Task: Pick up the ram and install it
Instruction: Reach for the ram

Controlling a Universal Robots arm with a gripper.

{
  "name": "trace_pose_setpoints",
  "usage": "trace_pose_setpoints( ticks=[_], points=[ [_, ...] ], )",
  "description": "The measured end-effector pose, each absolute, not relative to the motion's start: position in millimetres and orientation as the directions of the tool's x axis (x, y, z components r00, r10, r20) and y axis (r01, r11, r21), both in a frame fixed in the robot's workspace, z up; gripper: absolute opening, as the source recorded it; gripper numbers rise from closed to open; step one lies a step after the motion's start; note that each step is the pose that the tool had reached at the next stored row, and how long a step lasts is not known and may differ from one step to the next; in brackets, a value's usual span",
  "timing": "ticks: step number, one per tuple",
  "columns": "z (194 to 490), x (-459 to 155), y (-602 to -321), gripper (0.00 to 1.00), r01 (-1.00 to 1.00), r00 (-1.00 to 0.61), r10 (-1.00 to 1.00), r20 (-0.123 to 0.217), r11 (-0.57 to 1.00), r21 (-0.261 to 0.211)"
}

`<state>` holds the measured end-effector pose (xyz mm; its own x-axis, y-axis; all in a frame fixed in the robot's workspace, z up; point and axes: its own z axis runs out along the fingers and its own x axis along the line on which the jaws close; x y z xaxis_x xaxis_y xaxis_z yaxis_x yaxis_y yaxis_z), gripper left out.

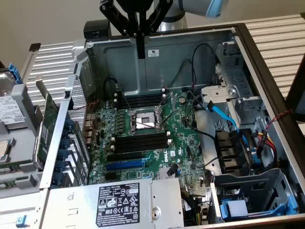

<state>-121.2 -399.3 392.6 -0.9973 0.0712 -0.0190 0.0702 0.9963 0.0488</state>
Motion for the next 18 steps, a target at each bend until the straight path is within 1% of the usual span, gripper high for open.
trace_pose_setpoints(
  ticks=[14, 18],
  points=[
    [392.6, -121.8, -399.6, 0.11, 0.070, -0.997, 0.071, -0.019, 0.996, 0.049],
    [392.6, -131.1, -401.4, 0.11, 0.070, -0.997, 0.071, -0.019, 0.996, 0.049]
  ],
)
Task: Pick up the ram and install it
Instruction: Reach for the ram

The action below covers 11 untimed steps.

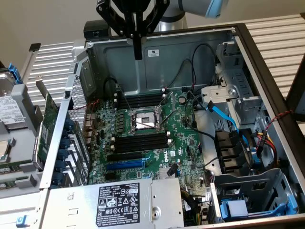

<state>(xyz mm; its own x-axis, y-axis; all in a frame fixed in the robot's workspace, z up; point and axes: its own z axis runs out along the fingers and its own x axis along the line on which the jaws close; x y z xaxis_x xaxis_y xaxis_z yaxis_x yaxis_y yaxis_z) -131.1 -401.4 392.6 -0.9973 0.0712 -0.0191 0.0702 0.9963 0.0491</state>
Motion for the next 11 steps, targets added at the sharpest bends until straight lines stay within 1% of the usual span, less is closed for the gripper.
trace_pose_setpoints(
  ticks=[11],
  points=[
    [393, -180, -405, 0.11, 0.070, -0.997, 0.071, -0.019, 0.996, 0.049]
  ],
)
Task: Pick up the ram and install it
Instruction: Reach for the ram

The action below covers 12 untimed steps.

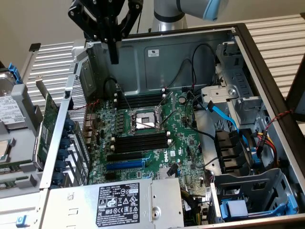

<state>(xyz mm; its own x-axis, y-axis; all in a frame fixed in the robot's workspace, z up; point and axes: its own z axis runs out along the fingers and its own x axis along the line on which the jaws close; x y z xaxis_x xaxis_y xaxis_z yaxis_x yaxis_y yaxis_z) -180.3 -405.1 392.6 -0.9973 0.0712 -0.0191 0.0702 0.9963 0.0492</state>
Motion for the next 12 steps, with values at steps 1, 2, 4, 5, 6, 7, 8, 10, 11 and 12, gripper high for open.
trace_pose_setpoints(
  ticks=[1, 2, 4, 5, 6, 7, 8, 10, 11, 12],
  points=[
    [393, -185, -405, 0.11, 0.070, -0.997, 0.071, -0.019, 0.996, 0.049],
    [393, -189, -406, 0.11, 0.070, -0.997, 0.071, -0.019, 0.996, 0.049],
    [393, -198, -407, 0.11, 0.070, -0.997, 0.071, -0.019, 0.996, 0.049],
    [393, -203, -407, 0.11, 0.070, -0.997, 0.071, -0.019, 0.996, 0.049],
    [393, -208, -407, 0.11, 0.070, -0.997, 0.071, -0.019, 0.996, 0.049],
    [393, -212, -408, 0.11, 0.070, -0.997, 0.071, -0.019, 0.996, 0.049],
    [393, -216, -408, 0.11, 0.070, -0.997, 0.071, -0.019, 0.996, 0.049],
    [393, -226, -409, 0.11, 0.070, -0.997, 0.071, -0.019, 0.996, 0.049],
    [393, -230, -409, 0.11, 0.070, -0.997, 0.071, -0.019, 0.996, 0.049],
    [393, -235, -409, 0.11, 0.070, -0.997, 0.071, -0.019, 0.996, 0.049]
  ],
)
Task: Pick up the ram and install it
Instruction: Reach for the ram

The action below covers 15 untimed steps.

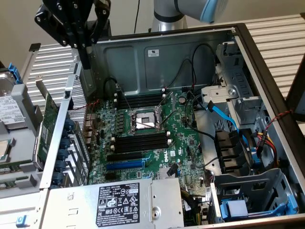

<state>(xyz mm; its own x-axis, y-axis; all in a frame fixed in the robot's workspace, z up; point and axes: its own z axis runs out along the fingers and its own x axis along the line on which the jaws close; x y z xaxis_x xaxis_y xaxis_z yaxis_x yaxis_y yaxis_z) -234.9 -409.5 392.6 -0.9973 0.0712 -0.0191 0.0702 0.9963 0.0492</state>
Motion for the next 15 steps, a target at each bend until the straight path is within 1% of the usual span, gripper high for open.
trace_pose_setpoints(
  ticks=[15],
  points=[
    [393, -303, -415, 0.11, 0.070, -0.997, 0.071, -0.019, 0.996, 0.049]
  ],
)
